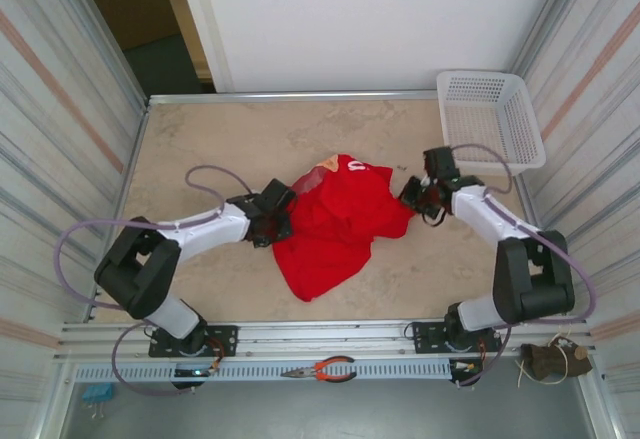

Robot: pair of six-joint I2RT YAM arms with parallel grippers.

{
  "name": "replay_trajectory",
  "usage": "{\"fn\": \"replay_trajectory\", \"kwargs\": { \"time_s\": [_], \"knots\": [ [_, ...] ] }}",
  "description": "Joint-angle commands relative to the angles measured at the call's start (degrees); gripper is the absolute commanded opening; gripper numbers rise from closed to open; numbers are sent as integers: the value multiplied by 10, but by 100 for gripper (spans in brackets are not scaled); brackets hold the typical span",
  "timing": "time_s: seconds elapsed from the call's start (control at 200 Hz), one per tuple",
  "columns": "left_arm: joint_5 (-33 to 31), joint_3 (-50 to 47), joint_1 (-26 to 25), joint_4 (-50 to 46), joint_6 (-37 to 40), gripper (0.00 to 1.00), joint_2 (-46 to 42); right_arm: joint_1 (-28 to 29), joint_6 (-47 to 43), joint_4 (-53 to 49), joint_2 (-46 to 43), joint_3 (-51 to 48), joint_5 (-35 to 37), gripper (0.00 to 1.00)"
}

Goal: Fold the inside-out t-shirt

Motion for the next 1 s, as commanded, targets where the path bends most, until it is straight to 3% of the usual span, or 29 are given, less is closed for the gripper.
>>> {"fn": "replay_trajectory", "kwargs": {
  "time_s": [0.0, 0.19, 0.261, 0.391, 0.576, 0.616, 0.676, 0.771, 0.992],
  "knots": [
    [-40, 66, 38, -36, 54, 0, -84, -40, -19, -15, -91, 157, -24, 0],
    [48, 153, 148, 2, 91, 0, -192, -98, -9, -36, -114, 389, -7, 0],
    [104, 174, 198, 41, 86, 10, -213, -116, 2, -33, -114, 434, -5, 0],
    [184, 210, 268, 78, 61, 13, -218, -132, 26, -25, -100, 478, -42, 0],
    [217, 218, 310, 69, 49, 19, -206, -131, 45, -2, -90, 485, -77, 0],
    [228, 199, 311, 85, 40, 24, -207, -131, 48, -1, -84, 487, -91, 0],
    [251, 166, 306, 109, 23, 38, -207, -131, 53, 5, -75, 486, -114, 0],
    [242, 116, 263, 128, 24, 54, -206, -124, 55, 10, -69, 476, -131, 0],
    [163, 26, 93, 206, 7, 65, -149, -110, 49, 18, -80, 453, -139, 0]
  ]
}}
